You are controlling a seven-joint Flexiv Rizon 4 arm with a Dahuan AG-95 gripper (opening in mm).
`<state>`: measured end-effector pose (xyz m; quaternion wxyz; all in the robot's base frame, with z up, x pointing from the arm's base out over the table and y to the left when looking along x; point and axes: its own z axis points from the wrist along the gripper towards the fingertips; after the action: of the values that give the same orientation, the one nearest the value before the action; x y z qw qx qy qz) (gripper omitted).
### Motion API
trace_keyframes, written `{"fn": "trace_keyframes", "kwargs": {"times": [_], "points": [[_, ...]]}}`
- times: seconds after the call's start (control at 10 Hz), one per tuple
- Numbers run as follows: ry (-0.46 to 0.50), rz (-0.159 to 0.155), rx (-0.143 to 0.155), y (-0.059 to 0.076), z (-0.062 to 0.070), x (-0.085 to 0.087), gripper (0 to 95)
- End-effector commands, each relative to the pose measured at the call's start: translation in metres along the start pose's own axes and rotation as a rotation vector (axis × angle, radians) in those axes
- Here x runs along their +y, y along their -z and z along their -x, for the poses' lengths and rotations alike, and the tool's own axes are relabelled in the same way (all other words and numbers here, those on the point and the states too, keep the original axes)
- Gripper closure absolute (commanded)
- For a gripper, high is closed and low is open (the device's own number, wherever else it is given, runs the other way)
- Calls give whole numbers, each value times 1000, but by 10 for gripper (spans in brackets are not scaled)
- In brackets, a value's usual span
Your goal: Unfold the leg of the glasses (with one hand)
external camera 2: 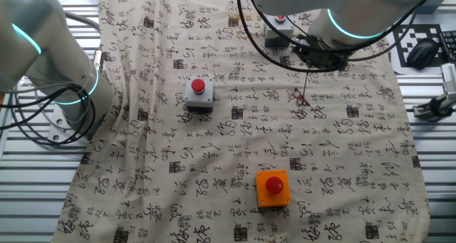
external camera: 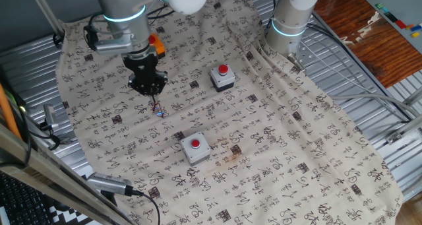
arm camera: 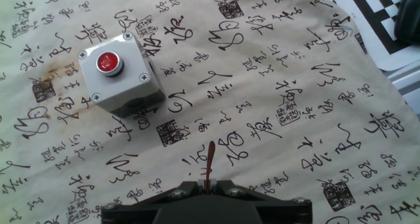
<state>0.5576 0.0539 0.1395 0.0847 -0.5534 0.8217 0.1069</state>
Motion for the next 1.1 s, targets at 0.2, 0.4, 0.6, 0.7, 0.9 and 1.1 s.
{"fn": "trace_keyframes", "kwargs": {"times": [0.2, 0.4, 0.6, 0.7, 0.9, 1.1], "points": [[-2, -1, 5, 0, 0, 0, 570], [0, -9, 26, 0, 0, 0, 570], [-7, -15, 40, 0, 0, 1, 570], [-4, -21, 52, 0, 0, 1, 760], [-2, -29, 69, -2, 1, 0, 950], [0, -30, 71, -5, -1, -4, 950]]}}
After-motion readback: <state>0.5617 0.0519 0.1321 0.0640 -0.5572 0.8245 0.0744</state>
